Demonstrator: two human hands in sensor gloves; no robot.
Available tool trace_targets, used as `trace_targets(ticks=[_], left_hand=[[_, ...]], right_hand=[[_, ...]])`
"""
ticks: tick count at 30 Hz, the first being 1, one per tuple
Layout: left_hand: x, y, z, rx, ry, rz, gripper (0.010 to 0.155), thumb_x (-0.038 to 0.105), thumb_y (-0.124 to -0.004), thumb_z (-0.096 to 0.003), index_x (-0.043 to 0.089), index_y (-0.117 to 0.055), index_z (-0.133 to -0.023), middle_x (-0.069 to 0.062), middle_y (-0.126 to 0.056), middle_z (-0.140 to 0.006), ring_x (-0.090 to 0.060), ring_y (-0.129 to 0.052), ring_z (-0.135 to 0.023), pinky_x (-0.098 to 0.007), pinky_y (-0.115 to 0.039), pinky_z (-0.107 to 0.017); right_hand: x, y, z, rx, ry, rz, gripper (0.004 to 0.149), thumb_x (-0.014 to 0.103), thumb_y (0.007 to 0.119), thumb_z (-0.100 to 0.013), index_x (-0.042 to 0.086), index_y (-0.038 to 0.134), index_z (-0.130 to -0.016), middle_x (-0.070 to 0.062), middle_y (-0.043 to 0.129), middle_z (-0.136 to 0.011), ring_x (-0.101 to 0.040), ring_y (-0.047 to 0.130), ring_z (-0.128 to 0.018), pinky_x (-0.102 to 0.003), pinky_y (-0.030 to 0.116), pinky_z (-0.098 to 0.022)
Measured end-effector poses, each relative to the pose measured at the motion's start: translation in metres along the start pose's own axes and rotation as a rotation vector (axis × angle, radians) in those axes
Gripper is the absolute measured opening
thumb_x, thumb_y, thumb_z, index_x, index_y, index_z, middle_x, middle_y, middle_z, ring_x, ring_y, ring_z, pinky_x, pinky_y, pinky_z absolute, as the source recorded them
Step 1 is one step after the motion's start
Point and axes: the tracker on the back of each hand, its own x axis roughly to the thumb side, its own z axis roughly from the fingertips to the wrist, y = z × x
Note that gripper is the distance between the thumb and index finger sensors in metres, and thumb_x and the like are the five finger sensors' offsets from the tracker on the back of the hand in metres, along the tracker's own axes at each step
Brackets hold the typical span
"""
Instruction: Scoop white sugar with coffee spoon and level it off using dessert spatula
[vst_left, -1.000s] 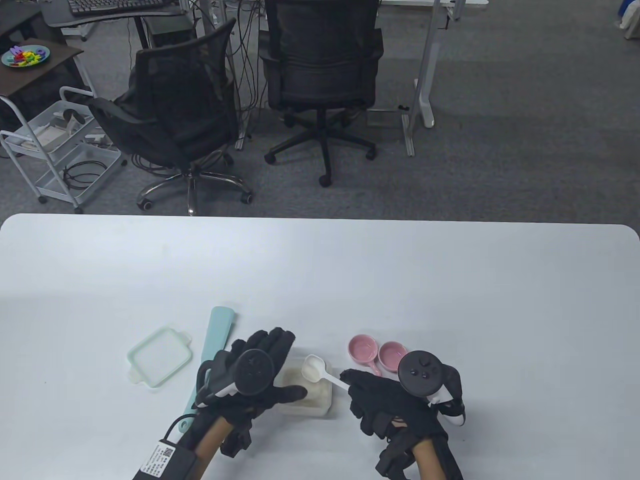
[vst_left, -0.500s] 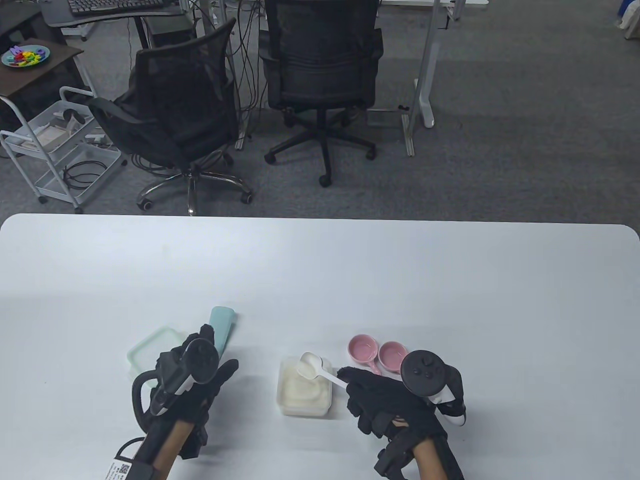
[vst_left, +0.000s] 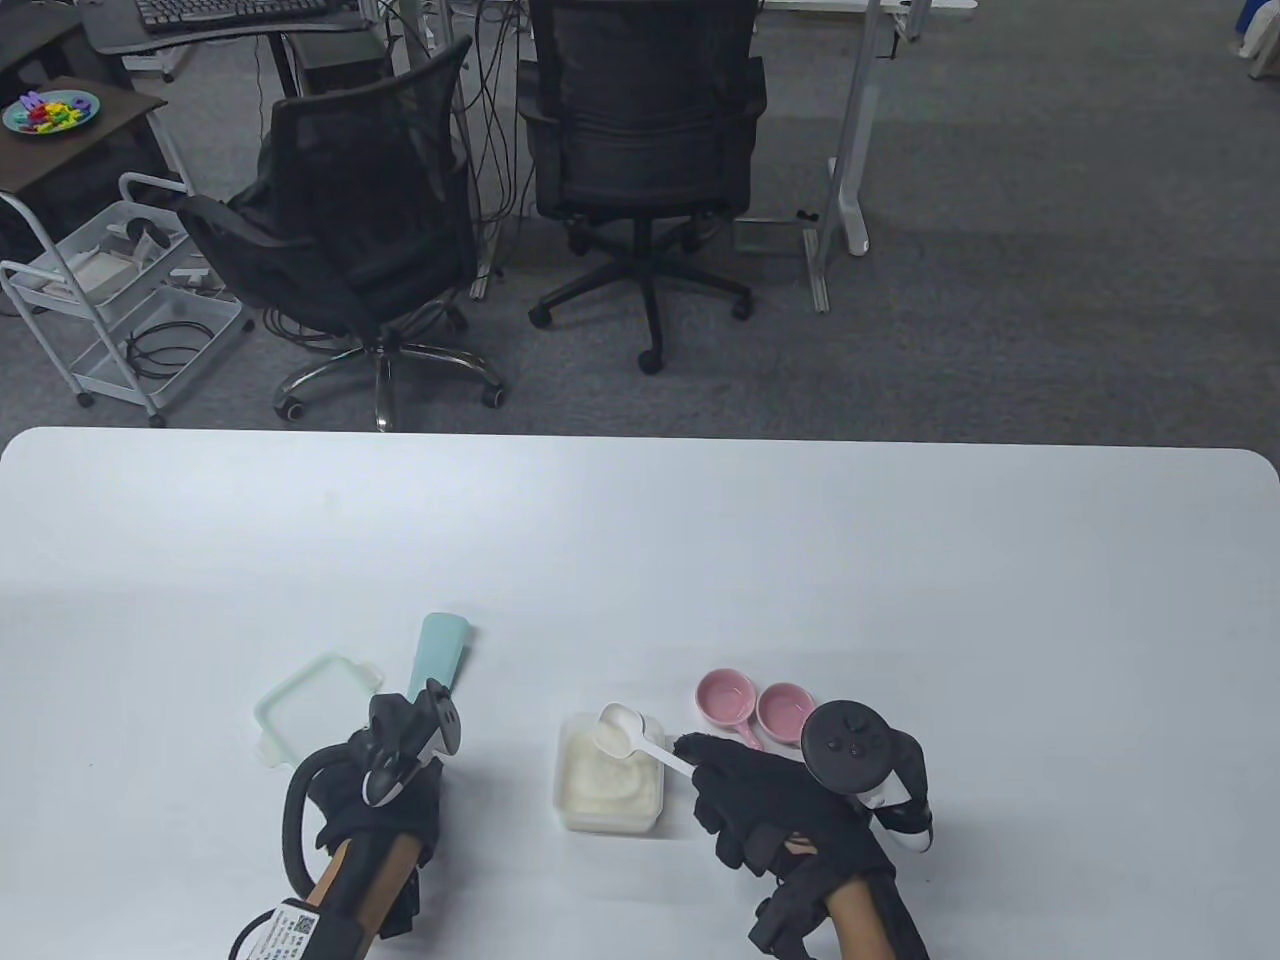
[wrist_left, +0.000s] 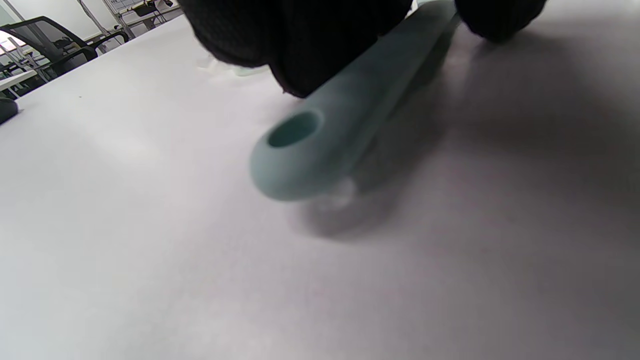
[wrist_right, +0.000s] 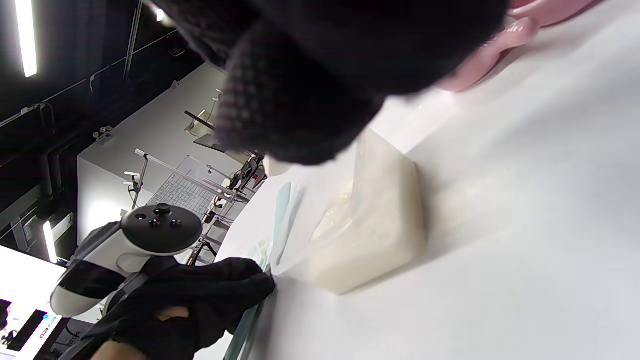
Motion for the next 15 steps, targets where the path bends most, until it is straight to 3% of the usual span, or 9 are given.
trace_targets(ticks=[6, 15], left_hand=[[0.0048, 0.0, 0.0032, 0.047, -0.004, -0.024, 0.06, 0.046, -0.077, -0.063, 0.024, -0.058, -0.115, -0.002, -0.075, -0.109, -0.023, -0.097, -0.088, -0.046, -0.082, -0.069], [-0.0004, 0.0019, 0.0027, 0.043, -0.047, 0.051, 0.062, 0.047, -0.082, -0.0623, 0.024, -0.053, -0.112, -0.002, -0.07, -0.108, -0.022, -0.093, -0.088, -0.046, -0.082, -0.069]], right_hand=[[-0.0005, 0.0011, -0.0001, 0.005, 0.009, 0.001, 0.048, 0.031, 0.074, -0.064, 0.013, 0.067, -0.108, -0.005, 0.1, -0.066, -0.008, 0.105, -0.027, -0.019, 0.093, -0.014], [-0.002, 0.0019, -0.0006, 0.012, 0.03, -0.001, 0.048, 0.031, 0.074, -0.064, 0.013, 0.067, -0.108, -0.005, 0.1, -0.066, -0.009, 0.105, -0.028, -0.02, 0.093, -0.015]])
